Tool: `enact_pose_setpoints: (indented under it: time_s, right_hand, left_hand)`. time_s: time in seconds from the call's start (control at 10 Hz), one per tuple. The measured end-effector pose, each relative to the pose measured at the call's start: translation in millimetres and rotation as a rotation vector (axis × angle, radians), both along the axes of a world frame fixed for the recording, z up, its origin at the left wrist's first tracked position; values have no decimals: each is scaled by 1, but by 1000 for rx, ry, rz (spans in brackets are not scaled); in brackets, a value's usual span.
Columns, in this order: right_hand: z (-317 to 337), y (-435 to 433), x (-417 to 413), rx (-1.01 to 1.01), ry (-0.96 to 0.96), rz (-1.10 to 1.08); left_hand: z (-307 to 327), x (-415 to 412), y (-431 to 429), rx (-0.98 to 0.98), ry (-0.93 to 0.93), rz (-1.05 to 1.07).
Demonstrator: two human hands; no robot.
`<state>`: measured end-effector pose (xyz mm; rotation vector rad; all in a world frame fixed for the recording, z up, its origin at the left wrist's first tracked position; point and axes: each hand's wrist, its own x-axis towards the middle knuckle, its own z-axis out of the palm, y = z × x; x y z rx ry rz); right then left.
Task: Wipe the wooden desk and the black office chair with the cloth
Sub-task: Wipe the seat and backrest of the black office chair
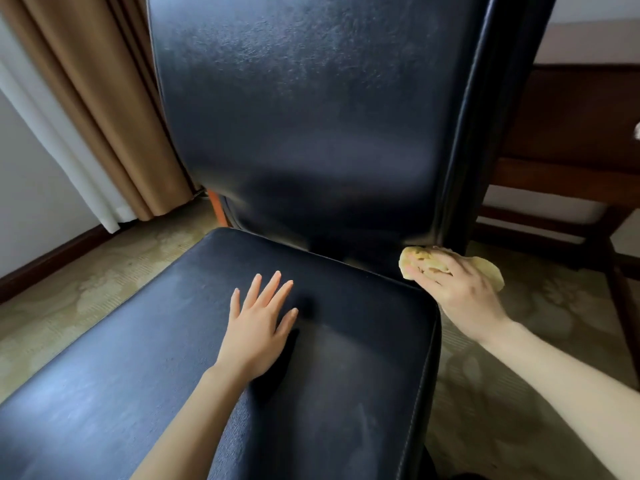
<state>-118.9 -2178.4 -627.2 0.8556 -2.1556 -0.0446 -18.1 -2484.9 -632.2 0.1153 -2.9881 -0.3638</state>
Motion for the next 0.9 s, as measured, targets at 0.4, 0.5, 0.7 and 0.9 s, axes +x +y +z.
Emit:
enact_pose_setpoints:
  time_s: [0.4, 0.5, 0.7, 0.9]
  right_hand:
    - [10, -138, -52, 874, -72, -329]
    - [1, -186, -77, 1029, 137, -46]
    - [18, -267, -105, 1076, 174, -30]
    - [37, -336, -112, 1012, 179, 38]
  left_hand:
    - [-22, 10, -9, 44, 16, -77]
    - [-25, 10, -9, 22, 40, -65]
    - [-29, 11, -7, 58, 86, -48]
    - [-29, 12, -6, 78, 105, -44]
